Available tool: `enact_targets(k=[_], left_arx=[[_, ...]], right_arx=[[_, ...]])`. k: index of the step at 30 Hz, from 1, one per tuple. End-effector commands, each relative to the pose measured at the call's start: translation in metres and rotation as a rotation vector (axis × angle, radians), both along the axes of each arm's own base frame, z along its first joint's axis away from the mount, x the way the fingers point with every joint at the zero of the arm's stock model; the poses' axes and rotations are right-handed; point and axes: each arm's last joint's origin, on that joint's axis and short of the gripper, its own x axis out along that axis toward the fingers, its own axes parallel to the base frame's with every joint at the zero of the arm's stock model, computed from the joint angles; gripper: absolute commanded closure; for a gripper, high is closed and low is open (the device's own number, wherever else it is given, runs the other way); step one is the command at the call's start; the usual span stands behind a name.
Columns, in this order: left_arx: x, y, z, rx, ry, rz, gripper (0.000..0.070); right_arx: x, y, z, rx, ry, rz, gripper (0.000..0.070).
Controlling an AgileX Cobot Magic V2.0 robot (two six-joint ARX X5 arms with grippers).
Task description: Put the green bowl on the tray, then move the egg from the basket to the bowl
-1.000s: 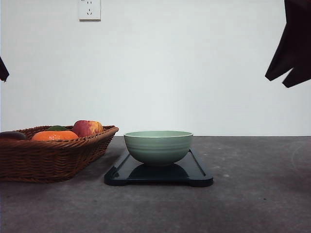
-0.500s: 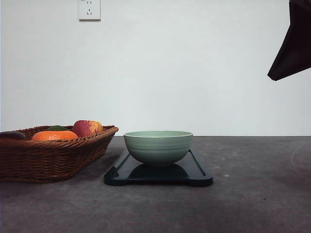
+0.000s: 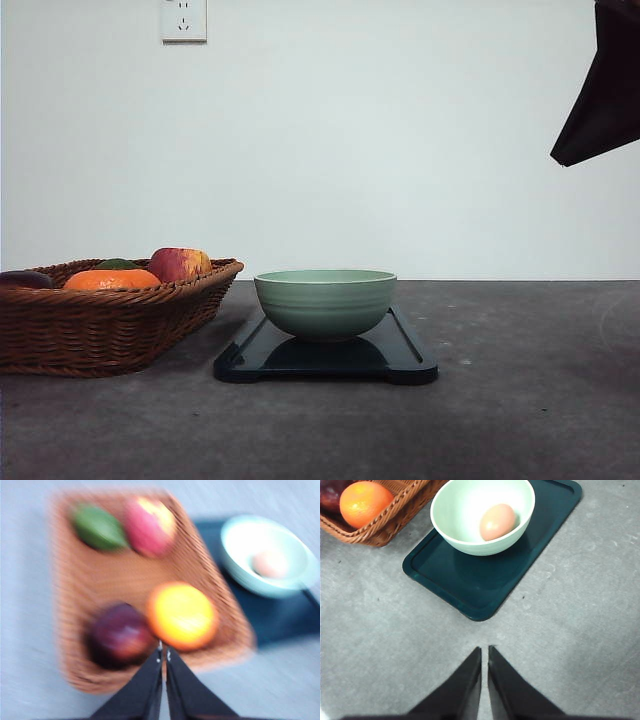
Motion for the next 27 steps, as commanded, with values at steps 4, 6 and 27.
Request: enact_targets(k=[4,6,27], left_arx=[[-0.008,0.012,-0.024,0.0,-0.182,0.085,0.07],[-0.012,0.016,-0.034,-0.006,-0.237,0.113,0.07],[-0.02,0.024,-0.094,-0.001,-0.305,0.189,0.07]], right_arx=[[0.001,0.002,0.001,0.009,0.001,0.001,0.0685],[0.001,0.002,0.001,0.009,0.001,0.001,0.0685],[0.001,0.002,0.001,0.011,-0.003,0.001,0.0685]])
